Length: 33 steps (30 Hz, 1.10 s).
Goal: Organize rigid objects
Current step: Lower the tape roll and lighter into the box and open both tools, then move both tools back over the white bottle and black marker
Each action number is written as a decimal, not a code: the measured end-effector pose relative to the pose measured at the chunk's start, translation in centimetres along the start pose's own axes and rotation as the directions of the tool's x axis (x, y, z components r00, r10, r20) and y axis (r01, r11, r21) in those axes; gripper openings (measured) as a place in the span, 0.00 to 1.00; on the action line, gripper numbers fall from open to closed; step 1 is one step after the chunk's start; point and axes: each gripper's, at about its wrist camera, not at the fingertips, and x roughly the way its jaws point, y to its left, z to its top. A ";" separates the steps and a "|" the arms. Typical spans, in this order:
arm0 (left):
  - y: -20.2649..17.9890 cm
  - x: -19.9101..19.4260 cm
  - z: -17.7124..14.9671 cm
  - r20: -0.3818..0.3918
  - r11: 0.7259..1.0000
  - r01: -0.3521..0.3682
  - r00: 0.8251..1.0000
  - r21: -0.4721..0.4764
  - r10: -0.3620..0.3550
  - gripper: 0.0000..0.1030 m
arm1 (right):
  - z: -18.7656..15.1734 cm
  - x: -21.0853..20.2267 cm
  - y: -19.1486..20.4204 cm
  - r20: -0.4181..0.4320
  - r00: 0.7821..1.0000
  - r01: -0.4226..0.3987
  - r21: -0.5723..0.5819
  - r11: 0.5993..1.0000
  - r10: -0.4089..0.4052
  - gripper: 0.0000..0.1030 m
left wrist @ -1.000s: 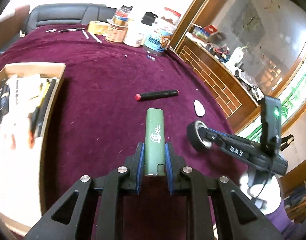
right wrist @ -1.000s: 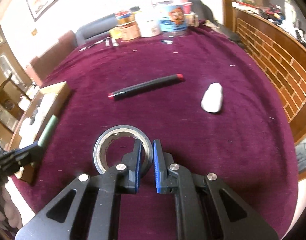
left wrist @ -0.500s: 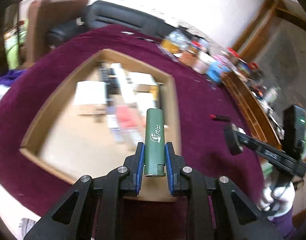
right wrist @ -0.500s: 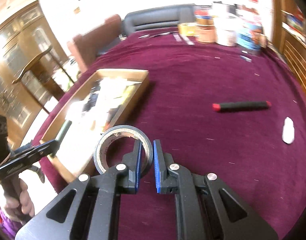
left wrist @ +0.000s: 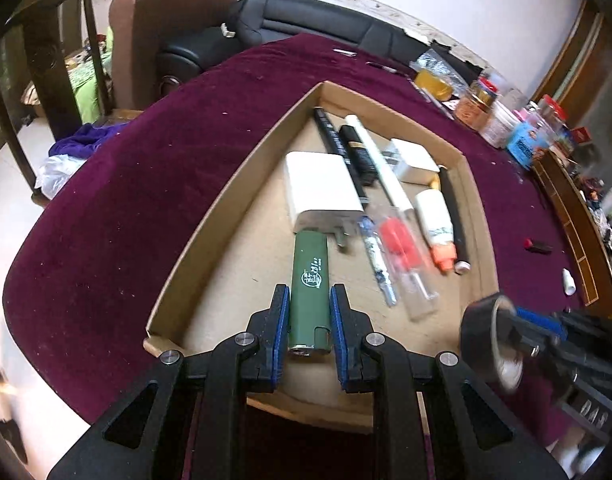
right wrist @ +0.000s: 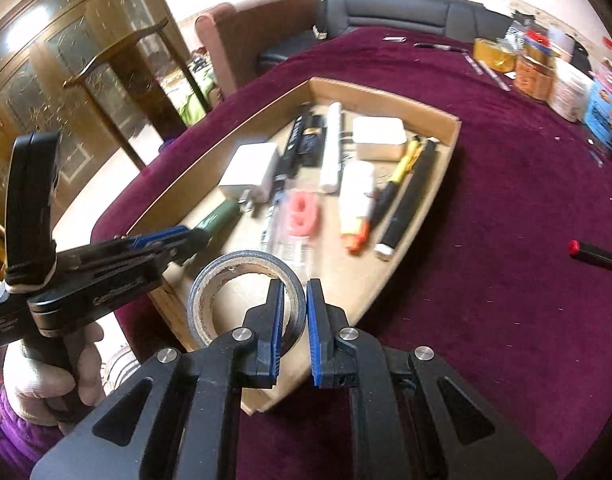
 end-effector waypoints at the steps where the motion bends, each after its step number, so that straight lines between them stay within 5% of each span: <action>1: 0.1 -0.1 0.0 0.001 1.000 0.002 1.000 -0.005 -0.002 0.19 | 0.0 0.4 0.4 -0.009 1.000 -0.001 -0.006 1.000 0.001 0.09; 12: 1.9 -4.5 0.3 0.137 0.997 0.044 0.990 -0.069 -0.034 0.51 | 0.6 4.7 2.6 -0.082 0.997 0.003 -0.040 0.999 -0.007 0.09; 20: 3.1 -4.9 0.4 0.141 0.993 0.010 0.990 -0.121 0.007 0.55 | 0.5 4.9 3.0 -0.078 0.997 -0.002 -0.019 1.000 0.000 0.12; 26: 3.1 -5.3 0.3 0.161 0.990 0.013 0.987 -0.141 0.010 0.55 | 0.5 1.7 2.3 0.020 1.000 0.014 -0.005 1.000 -0.014 0.13; 28: 2.8 -5.9 0.2 0.187 0.991 0.012 0.982 -0.134 0.013 0.55 | 0.4 0.5 2.0 0.060 0.998 0.026 0.004 1.000 -0.026 0.23; 30: 2.3 -6.6 0.1 0.224 0.992 0.006 0.974 -0.124 0.022 0.55 | 0.3 -0.7 1.4 0.102 0.994 0.046 0.021 0.999 -0.048 0.45; 33: 1.4 -7.8 -0.1 0.281 0.995 -0.023 0.958 -0.099 0.051 0.56 | 0.1 -2.2 0.5 0.168 0.976 0.132 0.037 0.991 -0.136 0.52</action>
